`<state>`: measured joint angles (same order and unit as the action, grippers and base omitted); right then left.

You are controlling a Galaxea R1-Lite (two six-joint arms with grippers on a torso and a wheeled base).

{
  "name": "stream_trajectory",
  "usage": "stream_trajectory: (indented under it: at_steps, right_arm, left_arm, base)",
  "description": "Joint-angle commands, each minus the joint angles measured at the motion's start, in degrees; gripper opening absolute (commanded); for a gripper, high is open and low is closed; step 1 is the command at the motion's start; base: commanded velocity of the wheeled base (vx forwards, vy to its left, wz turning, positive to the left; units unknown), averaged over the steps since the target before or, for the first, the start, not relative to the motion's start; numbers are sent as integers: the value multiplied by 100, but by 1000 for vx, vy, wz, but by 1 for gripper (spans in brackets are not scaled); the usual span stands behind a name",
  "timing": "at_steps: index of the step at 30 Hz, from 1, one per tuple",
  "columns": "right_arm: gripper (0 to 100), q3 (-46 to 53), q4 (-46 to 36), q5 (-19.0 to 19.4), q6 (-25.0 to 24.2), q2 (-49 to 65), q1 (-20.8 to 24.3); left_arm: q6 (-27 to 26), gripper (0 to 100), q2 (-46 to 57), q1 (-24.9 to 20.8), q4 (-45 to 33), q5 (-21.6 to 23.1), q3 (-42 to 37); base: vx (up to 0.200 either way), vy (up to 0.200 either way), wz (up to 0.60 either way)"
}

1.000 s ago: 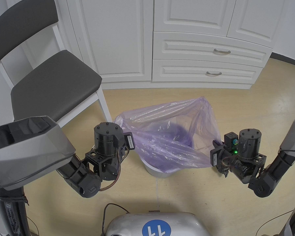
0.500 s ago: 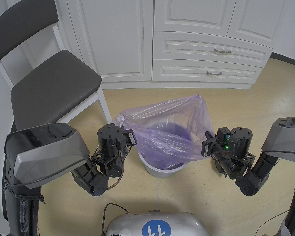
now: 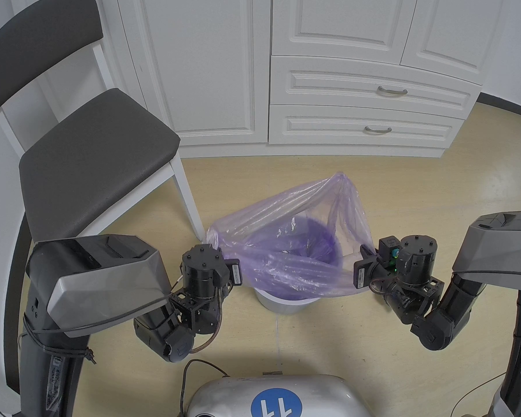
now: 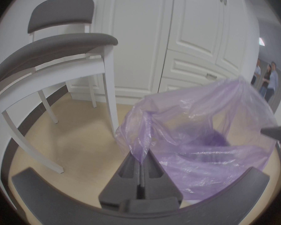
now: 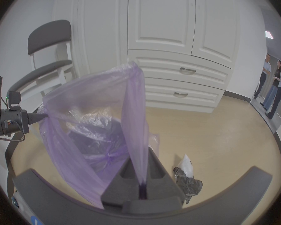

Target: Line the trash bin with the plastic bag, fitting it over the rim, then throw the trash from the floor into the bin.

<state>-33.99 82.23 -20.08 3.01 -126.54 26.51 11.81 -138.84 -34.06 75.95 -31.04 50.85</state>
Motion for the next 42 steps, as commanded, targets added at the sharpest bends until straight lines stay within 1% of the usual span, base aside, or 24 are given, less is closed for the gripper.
stream_trajectory:
  at_steps: [1, 2, 7, 11, 12, 13, 16, 17, 22, 25, 30, 31, 35, 36, 38, 42]
  right_arm:
    - [0, 182, -295, -5, 33, 15, 38]
    - [0, 200, -339, -5, 33, 42, 38]
    - [0, 472, -1059, -5, 121, 534, 82]
    - [0, 683, -1780, 4, 340, 956, 82]
    - [0, 683, -1780, 4, 340, 956, 82]
    - [0, 736, -2061, 4, 367, 1070, 91]
    - [0, 736, -2141, 4, 376, 1096, 100]
    - [0, 762, -2290, -5, 376, 1158, 117]
    - [0, 859, -2316, -5, 481, 1272, 117]
    - [0, 1008, -2325, 4, 666, 1281, 108]
    - [0, 1131, -2325, 4, 868, 1114, 161]
    - [0, 1149, -2316, 4, 885, 1000, 223]
    - [0, 1087, -2228, -5, 850, 560, 372]
    - [0, 991, -2149, -5, 833, 270, 390]
    - [0, 885, -1974, -40, 771, 33, 390]
    - [0, 621, -1569, -330, 595, -310, 354]
  left_arm:
    - [-241, 0, -38, -22, -106, 1, -383]
    - [-267, 0, -12, -22, -106, 1, -409]
    - [-399, 0, 419, 13, -186, 45, -681]
    - [-443, 0, 797, 5, -634, 63, -927]
    - [-443, 0, 797, 5, -634, 63, -927]
    - [-443, 0, 946, -4, -862, 71, -1007]
    - [-443, 0, 999, -13, -933, 80, -1024]
    - [-443, 0, 1096, -4, -1056, 98, -1086]
    - [-443, 0, 1228, 5, -1100, 221, -1156]
    - [-452, 0, 1254, -4, -1100, 353, -1270]
    - [-461, 0, 1122, -39, -1108, 520, -1376]
    - [-461, 0, 938, -66, -1126, 599, -1376]
    - [-443, 0, 507, -92, -1064, 608, -1261]
    - [-425, 0, 305, -83, -1056, 608, -1112]
    - [-390, 0, 138, -30, -1047, 599, -936]
    - [-241, 0, -47, 31, -959, 555, -629]
  base:
    - [0, 0, 0]
    - [0, 0, 0]
    - [0, 0, 0]
    - [0, 0, 0]
    - [0, 0, 0]
    - [0, 0, 0]
    - [0, 0, 0]
    - [0, 0, 0]
    - [0, 0, 0]
    - [0, 0, 0]
    - [0, 0, 0]
    - [0, 0, 0]
    - [0, 0, 0]
    - [0, 0, 0]
    - [0, 0, 0]
    - [0, 0, 0]
